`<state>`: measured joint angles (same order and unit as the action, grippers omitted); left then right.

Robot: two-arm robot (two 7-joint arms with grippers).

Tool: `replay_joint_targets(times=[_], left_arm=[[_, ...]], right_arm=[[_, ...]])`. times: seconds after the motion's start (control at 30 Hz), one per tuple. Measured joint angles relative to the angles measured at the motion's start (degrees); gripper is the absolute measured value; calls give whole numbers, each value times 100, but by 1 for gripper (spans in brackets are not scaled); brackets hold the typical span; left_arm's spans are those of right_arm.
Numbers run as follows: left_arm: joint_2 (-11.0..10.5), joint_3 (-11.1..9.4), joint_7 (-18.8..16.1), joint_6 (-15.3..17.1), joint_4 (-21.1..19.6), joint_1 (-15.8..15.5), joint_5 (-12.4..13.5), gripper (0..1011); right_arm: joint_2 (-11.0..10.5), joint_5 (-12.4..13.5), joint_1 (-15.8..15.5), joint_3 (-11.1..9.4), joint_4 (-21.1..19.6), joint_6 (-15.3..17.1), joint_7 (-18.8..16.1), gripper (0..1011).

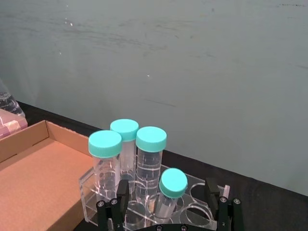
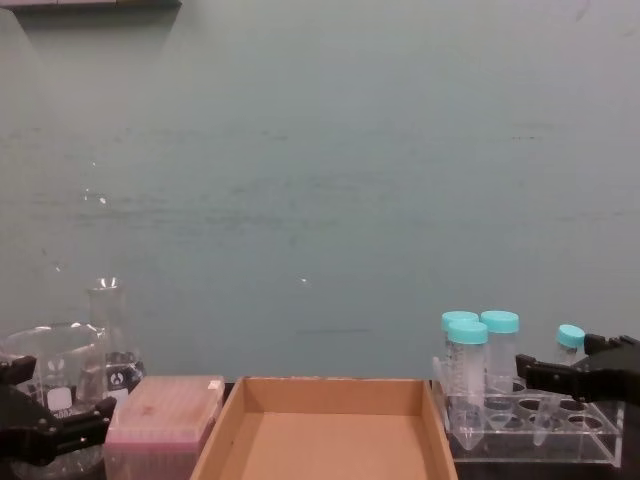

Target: Use the right hand to move the test tube from the test tube rack into the box.

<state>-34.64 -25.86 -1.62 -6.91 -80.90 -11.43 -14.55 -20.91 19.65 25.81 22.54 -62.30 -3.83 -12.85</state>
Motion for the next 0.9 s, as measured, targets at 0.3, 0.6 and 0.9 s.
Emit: replay_joint_targets(times=[0.3,0.6,0.9], left_arm=[[0,0,0,0,0,0,0,1000],[0,-1,0,0,0,0,0,1000],[0,0,0,0,0,0,0,1000]], right_arm=[[146,-119,71,-64,137,-78,-21,1003],[132,-112,65,-57,127,-78,-21,1002],[124,-103,61,-52,115,-78,-20,838]])
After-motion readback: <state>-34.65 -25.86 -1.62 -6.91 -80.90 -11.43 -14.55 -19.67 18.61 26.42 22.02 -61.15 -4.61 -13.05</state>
